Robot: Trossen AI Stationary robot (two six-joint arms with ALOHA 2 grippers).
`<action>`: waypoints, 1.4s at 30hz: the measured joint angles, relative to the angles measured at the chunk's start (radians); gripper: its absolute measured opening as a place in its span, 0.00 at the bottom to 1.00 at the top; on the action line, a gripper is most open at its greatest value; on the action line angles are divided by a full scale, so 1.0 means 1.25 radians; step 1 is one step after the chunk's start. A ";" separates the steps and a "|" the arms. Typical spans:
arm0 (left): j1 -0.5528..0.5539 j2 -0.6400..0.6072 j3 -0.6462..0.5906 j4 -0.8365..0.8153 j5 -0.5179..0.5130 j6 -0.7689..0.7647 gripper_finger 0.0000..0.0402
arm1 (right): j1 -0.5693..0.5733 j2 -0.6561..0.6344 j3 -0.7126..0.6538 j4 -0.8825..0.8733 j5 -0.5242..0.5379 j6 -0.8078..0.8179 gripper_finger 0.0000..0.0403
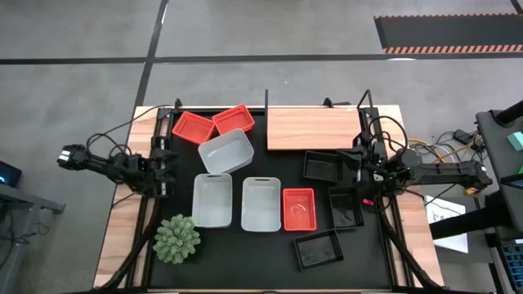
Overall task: Stack baskets on shelf by color
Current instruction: Put the bottom orange bin on the shelf
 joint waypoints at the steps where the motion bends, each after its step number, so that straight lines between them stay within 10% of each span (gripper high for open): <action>1: 0.000 0.006 0.002 0.001 0.000 0.000 0.27 | 0.004 0.014 0.009 0.001 -0.014 -0.003 0.02; 21: 0.000 0.019 0.003 0.018 -0.003 -0.107 0.27 | 0.241 0.425 0.261 -0.095 0.010 -0.022 0.02; 42: 0.000 -0.015 0.003 0.026 0.000 -0.149 0.27 | 0.355 0.713 0.782 -0.943 0.022 0.213 0.02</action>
